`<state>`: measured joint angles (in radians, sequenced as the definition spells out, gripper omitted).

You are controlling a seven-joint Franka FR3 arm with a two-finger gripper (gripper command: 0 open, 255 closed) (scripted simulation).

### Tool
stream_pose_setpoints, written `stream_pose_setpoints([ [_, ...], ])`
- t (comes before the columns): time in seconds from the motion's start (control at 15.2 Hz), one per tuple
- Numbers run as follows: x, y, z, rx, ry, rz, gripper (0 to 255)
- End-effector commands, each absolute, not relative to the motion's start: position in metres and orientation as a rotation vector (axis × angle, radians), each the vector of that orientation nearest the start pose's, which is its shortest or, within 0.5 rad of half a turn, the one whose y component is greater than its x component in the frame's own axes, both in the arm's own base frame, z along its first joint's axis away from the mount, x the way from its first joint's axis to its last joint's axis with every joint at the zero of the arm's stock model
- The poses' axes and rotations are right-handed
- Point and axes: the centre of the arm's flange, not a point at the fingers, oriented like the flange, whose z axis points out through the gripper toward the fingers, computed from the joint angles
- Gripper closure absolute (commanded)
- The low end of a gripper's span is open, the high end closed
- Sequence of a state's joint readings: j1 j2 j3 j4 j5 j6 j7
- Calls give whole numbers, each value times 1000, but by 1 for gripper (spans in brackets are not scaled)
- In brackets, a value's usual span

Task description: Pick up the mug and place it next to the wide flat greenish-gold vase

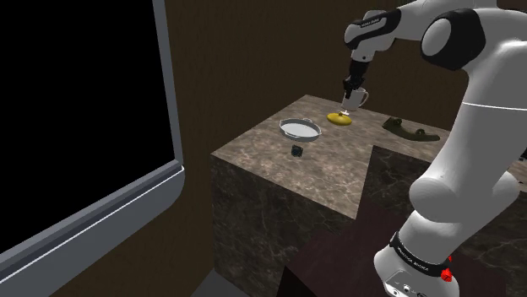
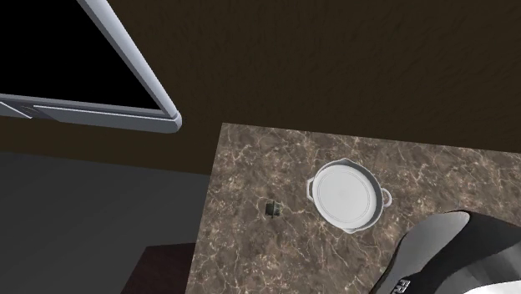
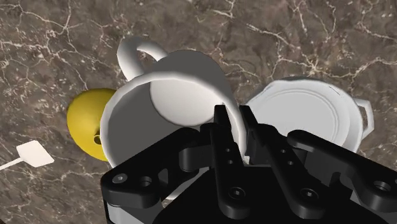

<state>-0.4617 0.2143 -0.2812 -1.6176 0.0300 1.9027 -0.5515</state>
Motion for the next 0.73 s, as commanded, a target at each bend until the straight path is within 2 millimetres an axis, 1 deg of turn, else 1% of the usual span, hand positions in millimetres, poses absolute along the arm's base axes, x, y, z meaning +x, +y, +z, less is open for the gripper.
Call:
stream_pose_setpoints([
  [0.0,470,-441,511,-3199,304,-73,255],
  [0.66,426,-566,512,-3199,304,-73,255],
])
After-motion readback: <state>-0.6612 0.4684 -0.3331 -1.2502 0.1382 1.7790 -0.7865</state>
